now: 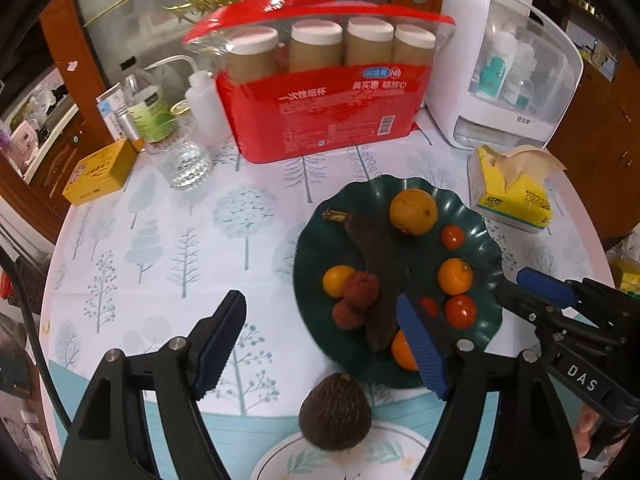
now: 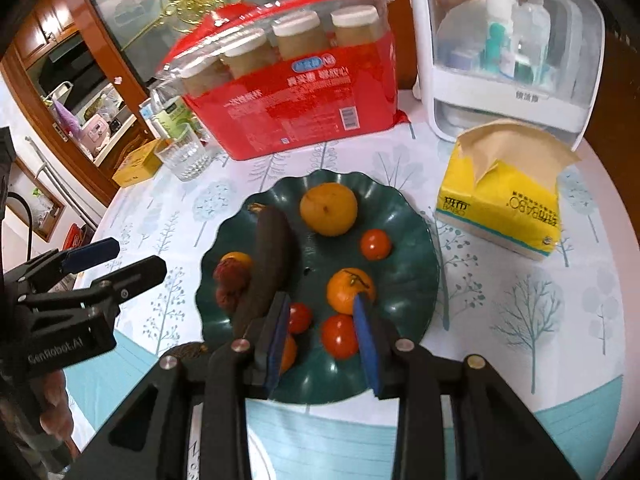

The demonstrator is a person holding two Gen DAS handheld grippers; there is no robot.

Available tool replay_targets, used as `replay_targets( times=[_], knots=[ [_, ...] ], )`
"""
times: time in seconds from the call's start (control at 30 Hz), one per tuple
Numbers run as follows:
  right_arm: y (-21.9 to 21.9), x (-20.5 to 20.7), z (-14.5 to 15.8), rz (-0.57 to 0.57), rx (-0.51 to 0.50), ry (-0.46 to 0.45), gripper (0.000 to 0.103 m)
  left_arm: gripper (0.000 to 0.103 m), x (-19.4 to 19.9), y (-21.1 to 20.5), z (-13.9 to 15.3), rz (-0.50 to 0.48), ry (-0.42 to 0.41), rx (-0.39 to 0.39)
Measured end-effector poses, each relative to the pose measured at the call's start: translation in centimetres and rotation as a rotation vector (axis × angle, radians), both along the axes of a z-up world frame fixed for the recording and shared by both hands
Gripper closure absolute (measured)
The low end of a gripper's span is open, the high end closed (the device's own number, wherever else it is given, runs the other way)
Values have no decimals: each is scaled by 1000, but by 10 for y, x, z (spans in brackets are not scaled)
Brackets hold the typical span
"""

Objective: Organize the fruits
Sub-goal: 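Withdraw both open grippers back toward the brown avocado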

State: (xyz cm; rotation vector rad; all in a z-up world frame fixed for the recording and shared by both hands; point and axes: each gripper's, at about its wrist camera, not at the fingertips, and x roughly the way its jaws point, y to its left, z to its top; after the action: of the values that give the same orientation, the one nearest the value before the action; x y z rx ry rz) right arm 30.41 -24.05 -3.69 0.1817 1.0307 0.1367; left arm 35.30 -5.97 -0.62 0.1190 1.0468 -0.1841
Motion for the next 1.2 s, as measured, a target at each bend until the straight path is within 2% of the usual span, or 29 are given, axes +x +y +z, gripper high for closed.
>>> replay_targets(
  times=[0.47, 0.53, 0.6, 0.73, 0.9, 1.0, 1.1, 1.2],
  knots=[
    [23, -50, 65, 55, 33, -106, 69, 17, -62, 37, 51, -26, -69, -48],
    [28, -57, 74, 67, 33, -116, 65, 16, -72, 43, 60, -32, -87, -54],
    [35, -66, 84, 77, 29, -138, 56, 14, -83, 49, 69, -41, -114, -61],
    [51, -83, 102, 105, 17, -185, 50, 9, -108, 64, 80, -44, -171, -59],
    [75, -98, 107, 146, 15, -215, 35, 4, -139, 90, 77, -16, -241, -49],
    [93, -102, 99, 165, -19, -224, 34, 4, -153, 108, 67, 37, -282, -26],
    [109, -102, 83, 181, -32, -211, 34, 4, -162, 125, 50, 116, -310, -20],
    [118, -100, 65, 177, -26, -198, 34, 4, -166, 140, 28, 217, -339, 20]
  ],
)
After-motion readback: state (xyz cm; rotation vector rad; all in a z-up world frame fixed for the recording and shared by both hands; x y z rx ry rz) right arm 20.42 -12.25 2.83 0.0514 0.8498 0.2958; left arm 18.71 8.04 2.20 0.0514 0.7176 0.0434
